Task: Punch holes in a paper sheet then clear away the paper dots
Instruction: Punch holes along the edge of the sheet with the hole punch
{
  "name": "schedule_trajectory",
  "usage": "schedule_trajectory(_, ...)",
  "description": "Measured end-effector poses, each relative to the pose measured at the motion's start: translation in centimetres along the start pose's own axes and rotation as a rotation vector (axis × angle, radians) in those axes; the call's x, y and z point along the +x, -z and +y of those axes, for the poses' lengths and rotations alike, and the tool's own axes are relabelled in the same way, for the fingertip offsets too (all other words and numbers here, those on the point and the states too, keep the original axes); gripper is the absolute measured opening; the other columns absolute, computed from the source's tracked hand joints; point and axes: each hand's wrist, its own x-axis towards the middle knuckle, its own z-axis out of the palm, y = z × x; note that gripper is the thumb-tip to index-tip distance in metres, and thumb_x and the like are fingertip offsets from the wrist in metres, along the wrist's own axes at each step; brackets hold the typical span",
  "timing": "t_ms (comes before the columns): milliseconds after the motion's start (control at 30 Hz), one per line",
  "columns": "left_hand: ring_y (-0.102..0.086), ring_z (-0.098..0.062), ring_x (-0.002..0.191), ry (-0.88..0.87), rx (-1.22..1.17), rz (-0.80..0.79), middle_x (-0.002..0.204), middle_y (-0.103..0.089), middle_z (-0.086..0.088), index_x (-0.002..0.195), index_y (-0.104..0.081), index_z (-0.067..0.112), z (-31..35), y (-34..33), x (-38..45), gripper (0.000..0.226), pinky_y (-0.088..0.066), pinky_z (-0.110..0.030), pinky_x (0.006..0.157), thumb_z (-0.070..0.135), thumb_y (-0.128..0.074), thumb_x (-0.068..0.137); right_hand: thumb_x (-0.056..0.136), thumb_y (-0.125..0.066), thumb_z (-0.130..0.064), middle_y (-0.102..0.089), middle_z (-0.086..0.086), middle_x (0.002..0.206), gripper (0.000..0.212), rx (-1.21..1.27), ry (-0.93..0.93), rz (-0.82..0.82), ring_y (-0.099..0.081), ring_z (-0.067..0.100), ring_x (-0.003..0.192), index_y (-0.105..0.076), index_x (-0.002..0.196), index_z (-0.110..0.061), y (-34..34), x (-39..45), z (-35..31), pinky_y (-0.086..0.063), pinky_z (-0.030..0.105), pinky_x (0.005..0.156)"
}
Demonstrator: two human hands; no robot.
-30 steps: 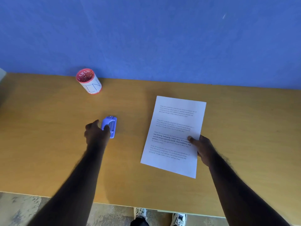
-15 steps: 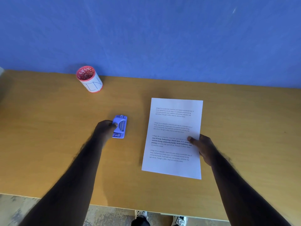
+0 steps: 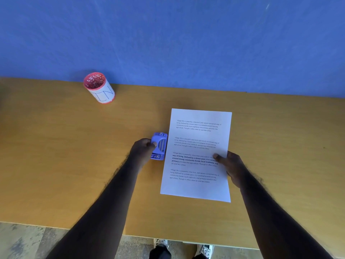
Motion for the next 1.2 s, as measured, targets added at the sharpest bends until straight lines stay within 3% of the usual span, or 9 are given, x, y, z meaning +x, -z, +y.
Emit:
schedule_trajectory(200, -0.063, -0.027, 0.073, -0.011, -0.015, -0.013, 0.090, -0.072, -0.021, 0.088, -0.068, 0.006, 0.1, -0.7, -0.3, 0.024, -0.043, -0.034, 0.066, 0.027, -0.058, 0.094, 0.087, -0.074, -0.015, -0.076, 0.013, 0.108, 0.023, -0.011, -0.003, 0.010, -0.071, 0.039, 0.101, -0.072, 0.109, -0.008, -0.1, 0.2, 0.1, -0.054, 0.060, 0.091)
schedule_trajectory(500, -0.060, -0.023, 0.070, -0.031, 0.005, -0.018, 0.082, -0.070, -0.010, 0.092, -0.069, 0.009, 1.0, -2.4, -1.0, 0.023, -0.041, -0.030, 0.061, 0.029, -0.059, 0.093, 0.088, -0.074, -0.014, -0.076, 0.013, 0.108, 0.024, -0.016, 0.009, 0.003, -0.071, 0.038, 0.102, -0.071, 0.110, -0.007, -0.3, 0.1, 0.2, -0.055, 0.058, 0.092)
schedule_trajectory(700, -0.050, -0.020, 0.064, -0.026, 0.063, -0.018, 0.069, -0.056, -0.005, 0.072, -0.057, 0.014, 1.5, -2.8, -0.9, 0.026, -0.035, -0.028, 0.056, 0.029, -0.059, 0.093, 0.089, -0.073, -0.013, -0.075, 0.013, 0.110, 0.024, -0.022, 0.020, -0.006, -0.070, 0.038, 0.104, -0.071, 0.111, -0.005, -0.3, -0.1, 0.2, -0.055, 0.056, 0.092)
schedule_trajectory(867, -0.062, -0.018, 0.082, -0.001, -0.029, 0.006, 0.088, -0.064, 0.003, 0.099, -0.060, 0.014, 2.1, -3.0, -0.6, 0.014, -0.046, -0.026, 0.061, 0.022, -0.066, 0.089, 0.090, -0.071, -0.012, -0.075, 0.014, 0.110, 0.020, -0.040, 0.028, -0.003, -0.070, 0.038, 0.104, -0.071, 0.109, -0.008, -0.3, -0.1, 0.0, -0.055, 0.056, 0.093)
schedule_trajectory(1067, -0.072, -0.033, 0.095, 0.164, -0.097, -0.096, 0.094, -0.075, -0.014, 0.094, -0.074, 0.008, 2.5, -2.2, 0.3, 0.012, -0.058, -0.047, 0.087, 0.015, -0.074, 0.084, 0.089, -0.072, -0.014, -0.076, 0.013, 0.109, 0.019, -0.053, 0.030, -0.002, -0.071, 0.038, 0.103, -0.072, 0.108, -0.009, -0.3, 0.1, 0.2, -0.055, 0.057, 0.093)
schedule_trajectory(1200, -0.072, -0.037, 0.096, 0.236, -0.125, -0.107, 0.093, -0.075, -0.019, 0.079, -0.071, 0.010, 2.9, -1.9, 0.7, 0.007, -0.058, -0.052, 0.086, 0.011, -0.077, 0.082, 0.089, -0.073, -0.014, -0.076, 0.013, 0.108, 0.016, -0.062, 0.029, -0.002, -0.071, 0.038, 0.102, -0.072, 0.104, -0.011, -0.3, 0.1, 0.2, -0.055, 0.058, 0.093)
